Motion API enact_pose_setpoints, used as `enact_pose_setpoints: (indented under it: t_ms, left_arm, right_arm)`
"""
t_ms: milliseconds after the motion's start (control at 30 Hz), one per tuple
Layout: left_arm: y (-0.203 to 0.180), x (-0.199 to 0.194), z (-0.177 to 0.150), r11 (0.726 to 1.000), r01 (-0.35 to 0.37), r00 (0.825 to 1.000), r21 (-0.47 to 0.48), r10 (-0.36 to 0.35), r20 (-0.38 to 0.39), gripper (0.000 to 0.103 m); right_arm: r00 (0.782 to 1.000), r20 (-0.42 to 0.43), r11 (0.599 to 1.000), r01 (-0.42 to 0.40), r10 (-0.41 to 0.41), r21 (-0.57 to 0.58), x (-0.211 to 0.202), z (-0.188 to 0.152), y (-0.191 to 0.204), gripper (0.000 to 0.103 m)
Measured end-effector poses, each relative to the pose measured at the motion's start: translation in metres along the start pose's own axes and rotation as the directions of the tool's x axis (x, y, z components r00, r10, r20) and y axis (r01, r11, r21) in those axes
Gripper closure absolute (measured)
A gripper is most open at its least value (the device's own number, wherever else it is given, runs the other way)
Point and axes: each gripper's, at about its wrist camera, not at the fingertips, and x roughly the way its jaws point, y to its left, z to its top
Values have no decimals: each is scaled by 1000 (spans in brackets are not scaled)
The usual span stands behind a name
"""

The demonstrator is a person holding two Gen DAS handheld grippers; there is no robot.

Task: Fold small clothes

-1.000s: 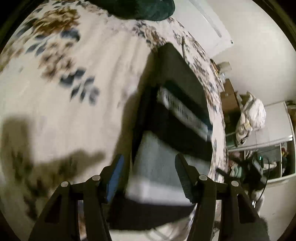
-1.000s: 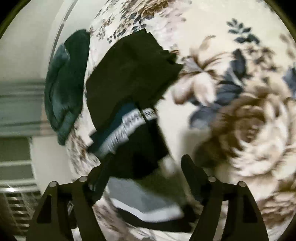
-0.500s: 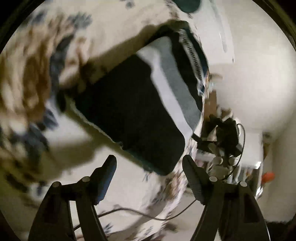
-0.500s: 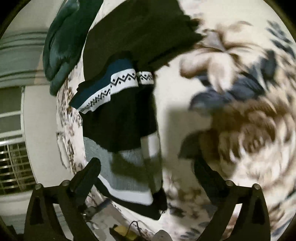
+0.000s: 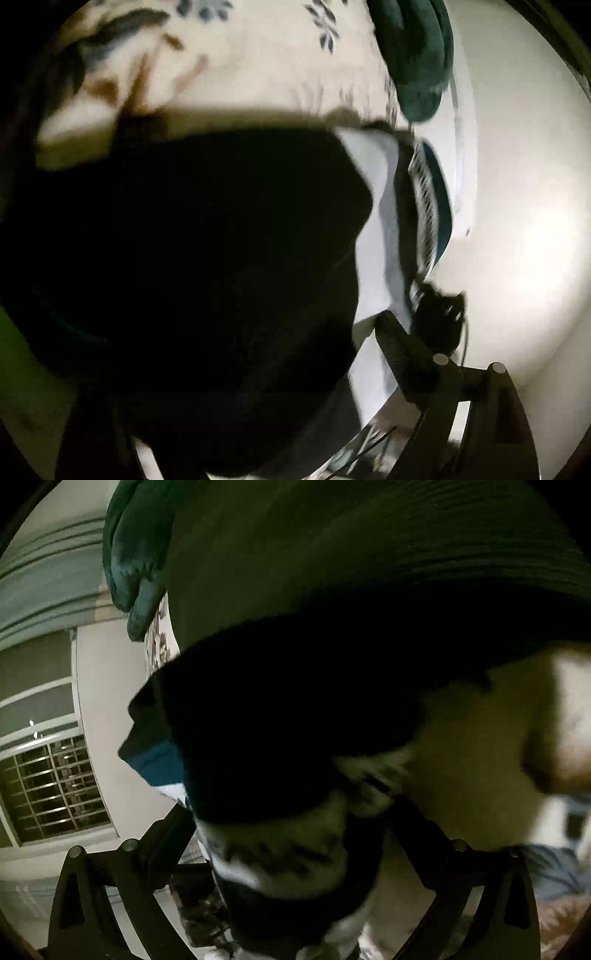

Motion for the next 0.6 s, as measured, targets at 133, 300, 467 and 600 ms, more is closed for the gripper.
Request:
enact_pose_setpoints:
  t_ms: [133,300,467,600]
  left_arm:
    - [-14,-12,13,1000,-14,1000,26,14,14,75]
    - [-68,-36,46,964,-58,993,261,83,-85,75]
    - [-105,-30,81,859,-77,920,507,257,-295,73]
    - [-85,-9,75,773,-105,821,626,423,-384,47]
  right_arm:
    - [999,42,1000,13,-14,15,1,-10,2,62]
    - [984,178,999,-13,5,47,-17,-76,7,80]
    - [953,302,968,-56,-21,243,-19,-204,0,82]
    - [946,313,923,-38,-91,383,10,-293,-4,82]
